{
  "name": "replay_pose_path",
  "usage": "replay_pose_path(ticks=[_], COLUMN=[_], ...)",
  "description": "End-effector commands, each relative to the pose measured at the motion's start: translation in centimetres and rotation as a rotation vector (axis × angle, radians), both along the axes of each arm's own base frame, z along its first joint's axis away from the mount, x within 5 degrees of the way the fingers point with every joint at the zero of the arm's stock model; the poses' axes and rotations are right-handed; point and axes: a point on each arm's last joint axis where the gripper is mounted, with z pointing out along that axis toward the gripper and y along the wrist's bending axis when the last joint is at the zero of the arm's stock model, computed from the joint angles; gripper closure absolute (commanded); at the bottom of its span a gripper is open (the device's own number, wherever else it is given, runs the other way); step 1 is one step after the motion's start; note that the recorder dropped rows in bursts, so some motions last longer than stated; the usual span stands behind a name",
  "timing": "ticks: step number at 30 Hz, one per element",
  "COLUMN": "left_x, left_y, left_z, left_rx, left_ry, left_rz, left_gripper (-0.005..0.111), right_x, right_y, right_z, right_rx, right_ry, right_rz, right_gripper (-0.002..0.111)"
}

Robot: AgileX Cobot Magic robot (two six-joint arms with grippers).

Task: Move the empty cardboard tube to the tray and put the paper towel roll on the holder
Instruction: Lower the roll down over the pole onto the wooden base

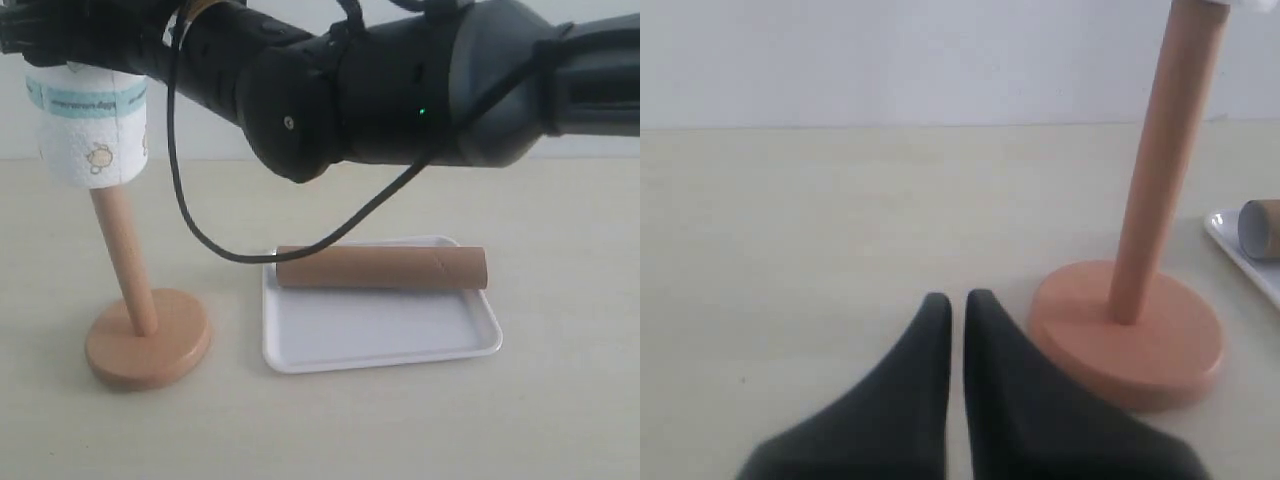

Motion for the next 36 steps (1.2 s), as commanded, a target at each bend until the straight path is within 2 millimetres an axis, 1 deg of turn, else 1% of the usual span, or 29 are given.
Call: replay_pose_path(ticks=[1,9,15,21,28,30,36], left_x=[0.0,0.0,0.0,0.0,0.0,0.0,0.0], left_y=[0.0,0.0,0.0,0.0,0.0,0.0,0.0], left_z=[-0.1,-0.1,-0.1,-0.1,-0.1,-0.1,-0.1], left_rx=[0.006,0.006,0.006,0.006,0.006,0.006,0.006], left_ry=[-0.001,-0.001,-0.001,-0.001,-0.001,-0.001,-0.001], left_rz=[0.001,0.001,0.001,0.001,0.001,0.001,0.001], left_gripper=[0.103,0.103,0.103,0.103,0.103,0.103,0.103], right_x=[0.3,1.1,1.2,0.7,0.6,0.6,1.0], right_y=[0.6,1.7,2.5,3.1,3.2,3.4,4.0], right_z=[-0.9,-4.3,-6.1,-7.0,-7.6,-8.3,-11.9], right_rx=[0.003,-0.028,-0.063,-0.129,-0.19,-0.207,-0.275], right_ry=[-0.03,-0.002,-0.014,-0.042,-0.03,-0.017,0.02], right_rz=[0.003,0.01,0.03,0.059,0.071,0.073,0.084], right_gripper=[0.108,0.108,0.108,0.108,0.108,0.108,0.108])
